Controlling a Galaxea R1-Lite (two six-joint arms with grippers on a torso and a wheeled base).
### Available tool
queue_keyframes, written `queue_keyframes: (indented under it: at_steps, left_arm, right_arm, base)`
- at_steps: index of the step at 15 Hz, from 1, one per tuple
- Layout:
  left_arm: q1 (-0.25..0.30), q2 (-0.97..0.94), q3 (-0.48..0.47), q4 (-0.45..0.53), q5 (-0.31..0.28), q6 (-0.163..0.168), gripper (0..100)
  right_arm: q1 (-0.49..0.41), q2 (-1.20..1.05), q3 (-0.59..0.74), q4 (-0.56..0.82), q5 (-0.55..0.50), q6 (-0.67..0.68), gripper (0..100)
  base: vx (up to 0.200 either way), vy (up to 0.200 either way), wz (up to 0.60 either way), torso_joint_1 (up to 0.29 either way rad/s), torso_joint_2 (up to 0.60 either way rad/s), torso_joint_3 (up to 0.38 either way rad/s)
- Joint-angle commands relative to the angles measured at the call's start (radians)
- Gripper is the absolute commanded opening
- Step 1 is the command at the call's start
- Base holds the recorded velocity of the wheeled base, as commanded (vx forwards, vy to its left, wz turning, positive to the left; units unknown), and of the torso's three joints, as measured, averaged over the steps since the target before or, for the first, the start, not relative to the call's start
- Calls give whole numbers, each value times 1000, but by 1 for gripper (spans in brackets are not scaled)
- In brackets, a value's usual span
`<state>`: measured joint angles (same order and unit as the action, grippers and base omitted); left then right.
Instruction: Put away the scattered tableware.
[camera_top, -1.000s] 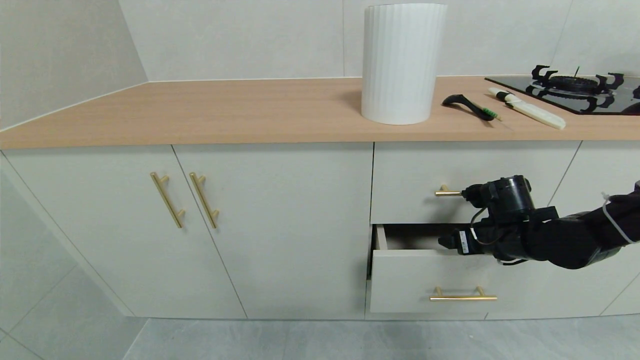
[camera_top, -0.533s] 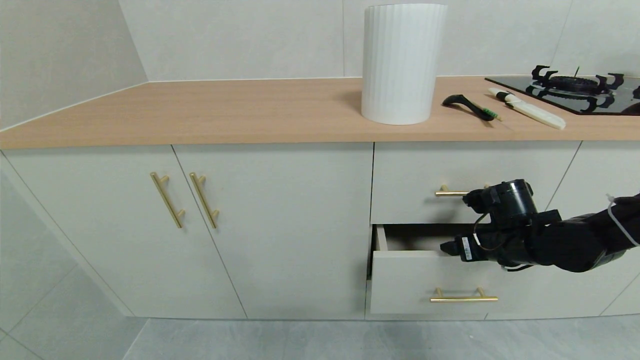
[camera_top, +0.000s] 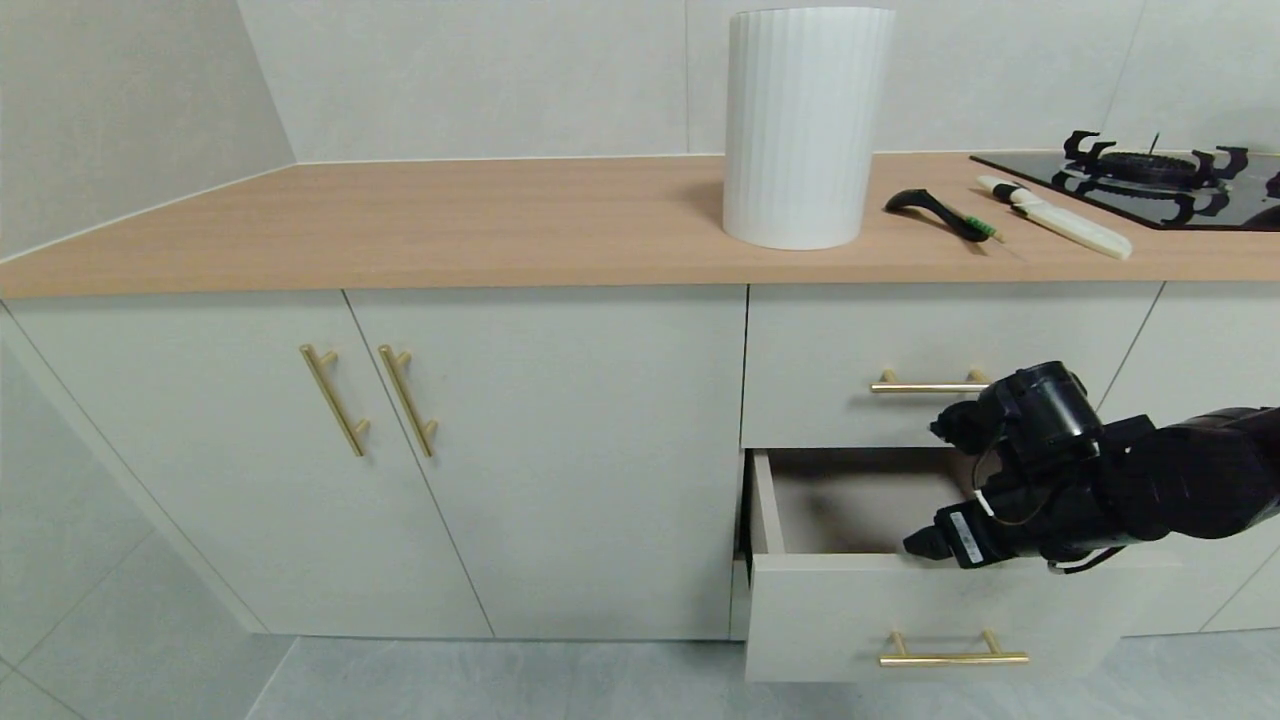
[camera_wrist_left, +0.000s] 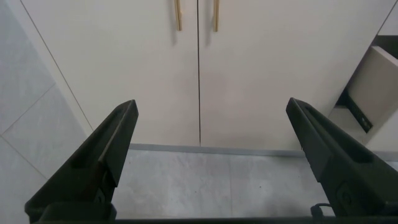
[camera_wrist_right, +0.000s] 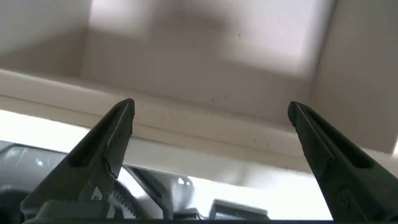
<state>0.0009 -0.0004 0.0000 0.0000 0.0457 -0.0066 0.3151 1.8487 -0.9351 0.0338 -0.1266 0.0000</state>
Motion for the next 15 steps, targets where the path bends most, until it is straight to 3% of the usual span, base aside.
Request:
queue_keyframes:
  at_steps: [1,4,15]
  left_arm:
    - [1,0,0,0,0,-1,100]
    - [1,0,0,0,0,-1,100]
    - [1,0,0,0,0,-1,100]
  right_arm:
    - [24,-39,2,51,-1,-17,100]
    - [64,-66,2,196,-1,-75,100]
    - [197,-83,2,495,-13,-130,100]
  base:
    - [0,0,0,0,0,0]
    - [0,0,0,0,0,0]
    - [0,0,0,0,0,0]
